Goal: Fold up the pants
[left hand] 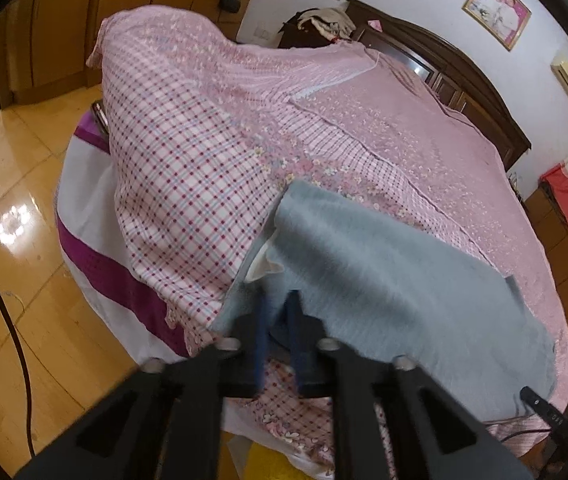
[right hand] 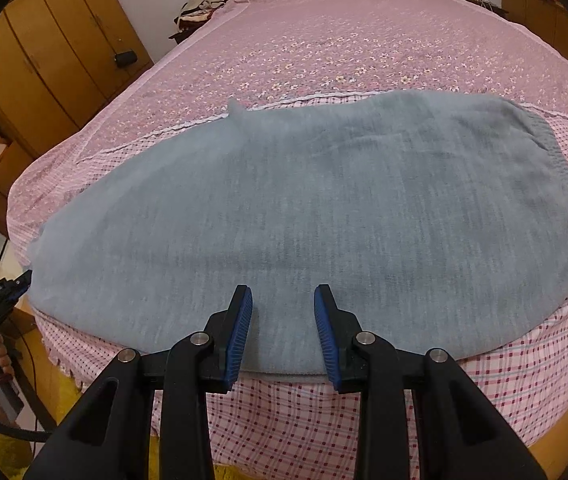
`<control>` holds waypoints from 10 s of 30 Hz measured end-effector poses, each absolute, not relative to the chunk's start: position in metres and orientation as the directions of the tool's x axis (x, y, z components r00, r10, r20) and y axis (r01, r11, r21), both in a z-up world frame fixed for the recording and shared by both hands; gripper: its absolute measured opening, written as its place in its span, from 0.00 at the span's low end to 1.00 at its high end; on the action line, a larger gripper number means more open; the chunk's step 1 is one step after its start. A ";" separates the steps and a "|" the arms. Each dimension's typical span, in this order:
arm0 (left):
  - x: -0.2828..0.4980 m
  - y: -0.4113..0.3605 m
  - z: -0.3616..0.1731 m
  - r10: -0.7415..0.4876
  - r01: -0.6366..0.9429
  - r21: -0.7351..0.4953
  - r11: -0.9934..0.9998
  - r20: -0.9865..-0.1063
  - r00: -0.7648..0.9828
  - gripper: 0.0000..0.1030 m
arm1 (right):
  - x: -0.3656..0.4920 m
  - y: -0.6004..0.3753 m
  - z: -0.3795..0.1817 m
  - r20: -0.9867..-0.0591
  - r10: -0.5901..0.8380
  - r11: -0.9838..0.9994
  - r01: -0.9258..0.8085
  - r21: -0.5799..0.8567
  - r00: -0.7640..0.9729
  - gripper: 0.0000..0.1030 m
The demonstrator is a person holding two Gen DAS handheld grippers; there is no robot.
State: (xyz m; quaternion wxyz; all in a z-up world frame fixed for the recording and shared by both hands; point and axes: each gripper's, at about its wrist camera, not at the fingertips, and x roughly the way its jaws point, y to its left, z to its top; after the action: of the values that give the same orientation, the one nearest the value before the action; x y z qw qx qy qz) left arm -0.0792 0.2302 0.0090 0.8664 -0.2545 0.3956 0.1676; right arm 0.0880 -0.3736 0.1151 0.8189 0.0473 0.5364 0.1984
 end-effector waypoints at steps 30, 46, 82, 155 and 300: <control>-0.063 0.199 0.065 0.142 -0.357 -0.151 0.922 -0.724 0.675 0.38 | 0.114 -0.403 0.159 -0.810 0.324 0.942 -0.250 0.226 0.488 0.32; 0.009 0.194 0.000 0.089 -0.359 -0.179 0.916 -0.781 0.618 0.40 | 0.200 -0.421 0.100 -0.830 0.094 0.989 -0.150 0.013 0.550 0.31; -0.055 0.174 0.020 0.127 -0.364 -0.137 0.921 -0.779 0.614 0.62 | 0.097 -0.535 0.137 -0.823 0.154 0.968 0.085 0.237 0.547 0.31; -0.059 0.168 0.015 0.163 -0.399 -0.093 0.912 -0.811 0.562 0.68 | 0.117 -0.533 0.088 -0.687 0.369 0.817 0.134 0.561 0.627 0.46; -0.027 0.060 0.042 -0.136 -0.091 -0.229 0.969 -0.806 0.576 0.74 | 0.037 -0.318 0.140 -0.733 0.596 0.792 -0.390 0.469 0.328 0.41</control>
State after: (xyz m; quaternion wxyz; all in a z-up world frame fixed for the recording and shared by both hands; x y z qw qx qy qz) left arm -0.0275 0.0599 0.0424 0.8791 -0.1234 0.4602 -0.0129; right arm 0.0372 -0.3177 0.1400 0.8082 0.1041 0.4929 0.3051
